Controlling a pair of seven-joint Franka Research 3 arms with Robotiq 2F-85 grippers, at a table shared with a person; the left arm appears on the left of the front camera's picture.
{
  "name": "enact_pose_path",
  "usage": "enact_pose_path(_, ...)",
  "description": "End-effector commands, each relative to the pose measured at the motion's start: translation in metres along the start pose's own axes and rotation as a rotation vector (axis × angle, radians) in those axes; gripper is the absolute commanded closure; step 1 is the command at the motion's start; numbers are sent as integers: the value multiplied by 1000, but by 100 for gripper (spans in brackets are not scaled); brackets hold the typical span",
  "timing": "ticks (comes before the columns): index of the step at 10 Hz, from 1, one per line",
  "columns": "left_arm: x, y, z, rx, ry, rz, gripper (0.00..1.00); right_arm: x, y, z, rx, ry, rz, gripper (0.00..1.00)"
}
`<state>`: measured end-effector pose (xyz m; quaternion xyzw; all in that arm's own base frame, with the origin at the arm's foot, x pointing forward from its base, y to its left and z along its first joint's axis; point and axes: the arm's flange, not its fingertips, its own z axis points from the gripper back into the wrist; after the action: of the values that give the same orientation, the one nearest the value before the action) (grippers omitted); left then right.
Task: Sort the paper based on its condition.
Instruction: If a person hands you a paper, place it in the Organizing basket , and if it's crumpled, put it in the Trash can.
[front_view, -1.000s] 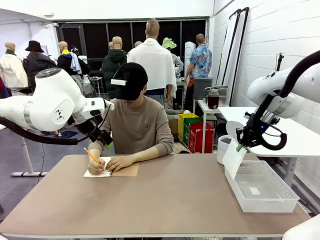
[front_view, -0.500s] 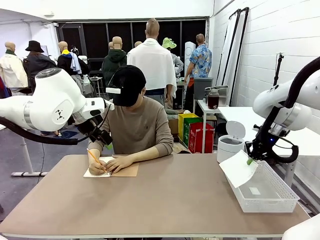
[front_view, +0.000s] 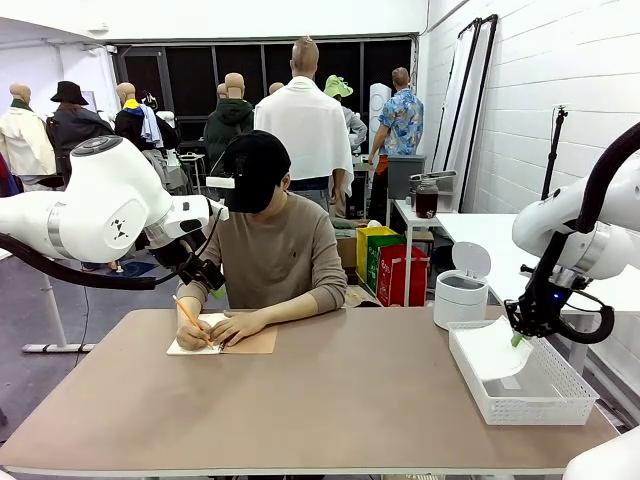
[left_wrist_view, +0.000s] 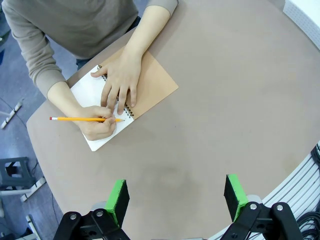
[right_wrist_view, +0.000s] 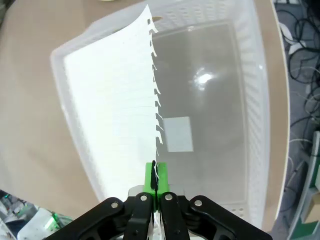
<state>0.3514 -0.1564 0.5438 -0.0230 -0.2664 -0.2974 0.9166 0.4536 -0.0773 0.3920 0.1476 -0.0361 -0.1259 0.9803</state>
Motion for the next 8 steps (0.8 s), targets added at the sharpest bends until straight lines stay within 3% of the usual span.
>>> enact_pose_path(1,0,2,0,7,1,-6,0,-4,-5,-8,-53,2,-36,100)
enact_pose_path(6,0,2,0,7,1,-6,0,-4,-3,-17,-102,67,-75,100)
enact_pose_path(8,0,2,0,7,1,-6,0,-6,2,-12,-145,111,-84,65)
